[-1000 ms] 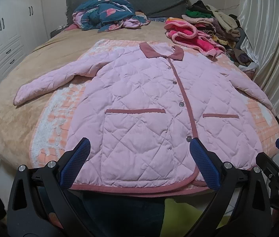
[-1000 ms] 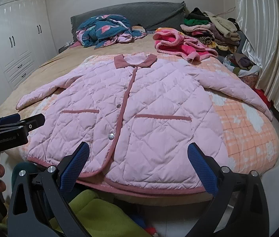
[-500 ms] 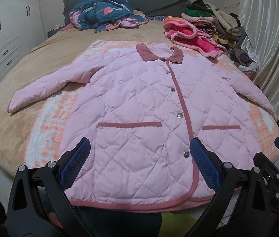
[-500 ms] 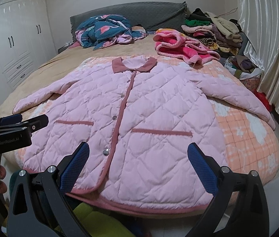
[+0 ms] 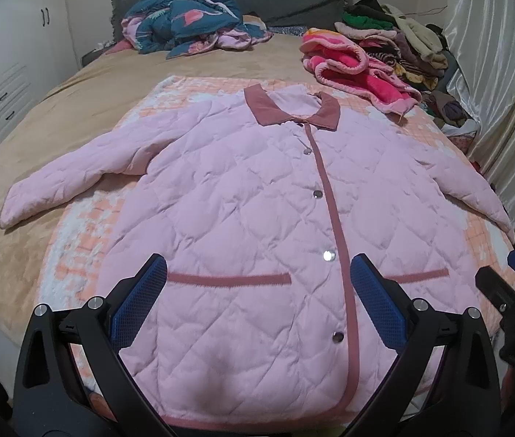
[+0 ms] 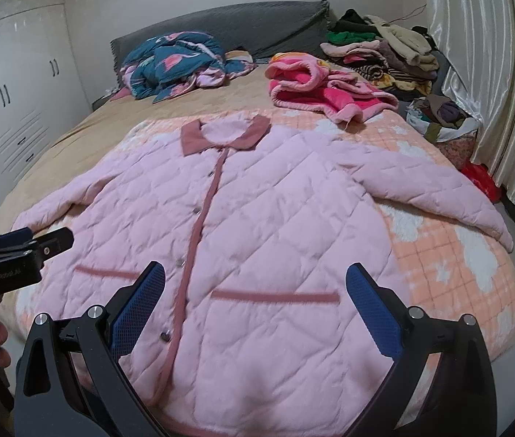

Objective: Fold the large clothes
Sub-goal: 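Move the right gripper over the jacket sleeve nearest it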

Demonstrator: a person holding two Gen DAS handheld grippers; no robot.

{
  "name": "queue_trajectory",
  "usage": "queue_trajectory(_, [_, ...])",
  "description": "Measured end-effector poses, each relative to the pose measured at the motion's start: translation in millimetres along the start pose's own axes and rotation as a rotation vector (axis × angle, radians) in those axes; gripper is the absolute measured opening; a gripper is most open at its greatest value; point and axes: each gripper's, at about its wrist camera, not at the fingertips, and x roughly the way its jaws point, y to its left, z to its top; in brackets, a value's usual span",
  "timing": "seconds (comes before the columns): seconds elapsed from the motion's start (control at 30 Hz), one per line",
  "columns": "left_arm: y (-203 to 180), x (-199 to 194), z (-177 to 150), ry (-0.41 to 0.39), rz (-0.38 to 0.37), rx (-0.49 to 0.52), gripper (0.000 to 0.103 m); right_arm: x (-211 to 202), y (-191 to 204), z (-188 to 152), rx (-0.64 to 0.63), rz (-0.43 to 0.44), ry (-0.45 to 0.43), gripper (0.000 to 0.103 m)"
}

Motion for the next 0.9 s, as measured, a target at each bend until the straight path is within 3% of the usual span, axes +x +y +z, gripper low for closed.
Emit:
queue_trajectory(0.23, [-8,23,29,0.008,-0.003,0.005,0.094,22,-23,25,0.033,-0.048,-0.013,0.099])
queue_trajectory(0.53, [-29,52,63,0.003,-0.029,0.041,0.094,56,-81,53,0.141,-0.153,-0.008,0.099])
queue_trajectory(0.9, [-50,90,92,0.010,-0.063,0.065,0.094,94,-139,60,0.250,-0.223,0.042,0.099])
